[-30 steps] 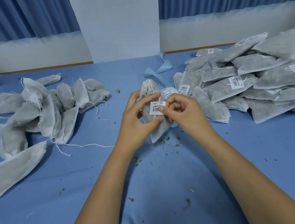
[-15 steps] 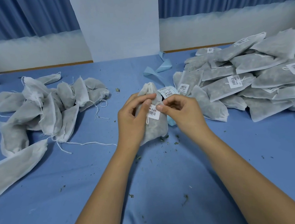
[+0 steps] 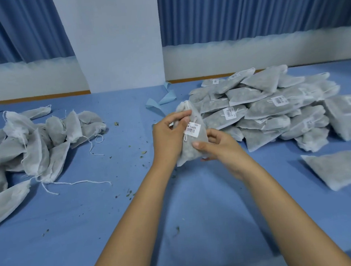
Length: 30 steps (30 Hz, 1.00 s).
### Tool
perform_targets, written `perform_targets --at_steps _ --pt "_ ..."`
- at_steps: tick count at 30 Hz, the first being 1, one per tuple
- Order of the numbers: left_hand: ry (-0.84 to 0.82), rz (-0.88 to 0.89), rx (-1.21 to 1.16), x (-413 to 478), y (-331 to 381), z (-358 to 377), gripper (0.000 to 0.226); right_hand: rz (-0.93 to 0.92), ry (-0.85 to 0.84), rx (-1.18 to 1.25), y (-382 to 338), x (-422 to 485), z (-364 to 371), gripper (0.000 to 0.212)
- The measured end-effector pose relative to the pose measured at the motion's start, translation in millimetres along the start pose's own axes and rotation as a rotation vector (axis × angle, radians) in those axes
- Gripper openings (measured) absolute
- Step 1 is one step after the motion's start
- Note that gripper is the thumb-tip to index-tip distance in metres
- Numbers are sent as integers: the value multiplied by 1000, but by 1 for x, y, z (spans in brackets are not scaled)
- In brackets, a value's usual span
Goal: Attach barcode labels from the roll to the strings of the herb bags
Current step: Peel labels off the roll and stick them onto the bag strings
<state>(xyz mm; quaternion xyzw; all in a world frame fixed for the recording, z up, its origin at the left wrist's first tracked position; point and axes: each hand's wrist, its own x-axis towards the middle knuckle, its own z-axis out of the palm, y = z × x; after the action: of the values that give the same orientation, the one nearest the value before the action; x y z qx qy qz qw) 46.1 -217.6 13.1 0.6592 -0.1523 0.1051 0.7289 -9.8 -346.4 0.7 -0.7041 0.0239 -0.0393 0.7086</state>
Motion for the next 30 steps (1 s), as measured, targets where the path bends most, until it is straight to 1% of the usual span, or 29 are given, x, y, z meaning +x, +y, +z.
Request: perform_targets --at_steps 1,3,4,6,7,9,10,11,13,15,17,19,22,25,27,30 --pt "-22 -15 0 1 1 8 22 28 -4 -22 -1 -3 -10 20" --pt "-78 -63 5 5 3 24 18 31 43 8 -6 -2 -26 11" --pt "-106 -94 11 8 4 31 22 7 107 66 -11 3 -34 3" --pt "-138 -143 13 14 7 42 35 -42 274 251 -21 21 -49 4" --pt "-144 -144 31 16 8 46 41 -50 328 352 -26 30 -56 6" --pt "-173 -133 102 18 10 51 45 -8 369 478 -29 44 -63 12" --pt "-194 -140 131 19 10 51 45 25 367 507 -28 47 -63 8" --pt "-208 -153 157 19 9 51 43 51 354 534 -27 48 -60 5" --pt "-218 -163 199 18 4 48 39 67 317 558 -20 48 -51 12" --pt "-224 -116 269 16 -1 42 35 69 268 545 -13 47 -37 16" --pt "-193 -74 332 15 -7 34 30 68 203 515 -6 49 -20 14" --pt "-115 -80 341 15 -14 20 28 42 126 450 2 51 1 17" --pt "35 -145 327 15 -26 -8 26 35 -8 343 14 54 34 20" --pt "94 -193 331 12 -41 -37 23 62 -95 206 27 57 70 18" --pt "129 -162 336 10 -47 -55 22 60 -115 130 30 60 91 19" --pt "265 -85 379 18 -50 -88 21 48 -171 118 32 64 115 15"
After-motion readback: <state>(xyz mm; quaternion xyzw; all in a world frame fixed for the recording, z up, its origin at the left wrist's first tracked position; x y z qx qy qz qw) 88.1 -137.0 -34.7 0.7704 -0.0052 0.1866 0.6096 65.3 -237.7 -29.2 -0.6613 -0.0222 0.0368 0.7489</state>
